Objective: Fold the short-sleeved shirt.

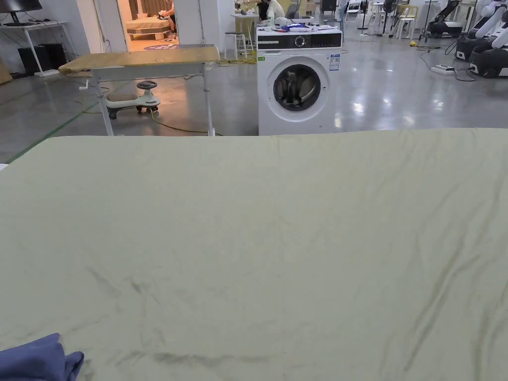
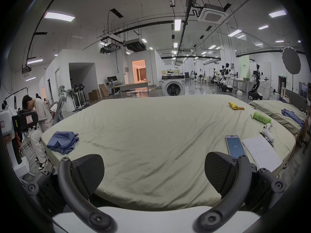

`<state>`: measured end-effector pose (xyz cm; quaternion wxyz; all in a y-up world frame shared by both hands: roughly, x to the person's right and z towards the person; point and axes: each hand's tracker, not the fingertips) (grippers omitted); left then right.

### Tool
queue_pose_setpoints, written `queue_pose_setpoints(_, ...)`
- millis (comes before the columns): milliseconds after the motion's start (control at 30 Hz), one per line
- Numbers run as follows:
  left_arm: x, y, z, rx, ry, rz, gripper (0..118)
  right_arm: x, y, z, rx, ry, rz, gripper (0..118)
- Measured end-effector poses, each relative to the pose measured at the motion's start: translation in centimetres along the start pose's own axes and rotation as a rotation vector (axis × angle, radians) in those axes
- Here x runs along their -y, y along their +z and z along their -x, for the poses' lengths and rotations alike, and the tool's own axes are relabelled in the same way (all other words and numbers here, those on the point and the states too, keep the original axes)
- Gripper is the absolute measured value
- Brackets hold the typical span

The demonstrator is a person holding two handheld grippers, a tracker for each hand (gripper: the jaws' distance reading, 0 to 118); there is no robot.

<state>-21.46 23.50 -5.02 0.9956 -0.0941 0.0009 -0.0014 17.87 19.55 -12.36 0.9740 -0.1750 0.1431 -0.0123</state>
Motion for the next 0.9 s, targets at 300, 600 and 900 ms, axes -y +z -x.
queue_pose_setpoints(300,-0.2,-0.4,0.2,0.017,0.025,0.013,113,-0.8,-2.2,1.2,0.158,-0.179,0.219,117)
queue_pose_setpoints(600,-0.2,-0.3,0.8,0.014,0.070,0.020,113,-1.0,-2.4,4.3,0.161,-0.144,0.267,117)
queue_pose_setpoints(900,-0.5,-0.4,0.6,0.008,0.107,0.027,113,-1.4,-2.7,4.7,0.181,-0.142,0.219,116)
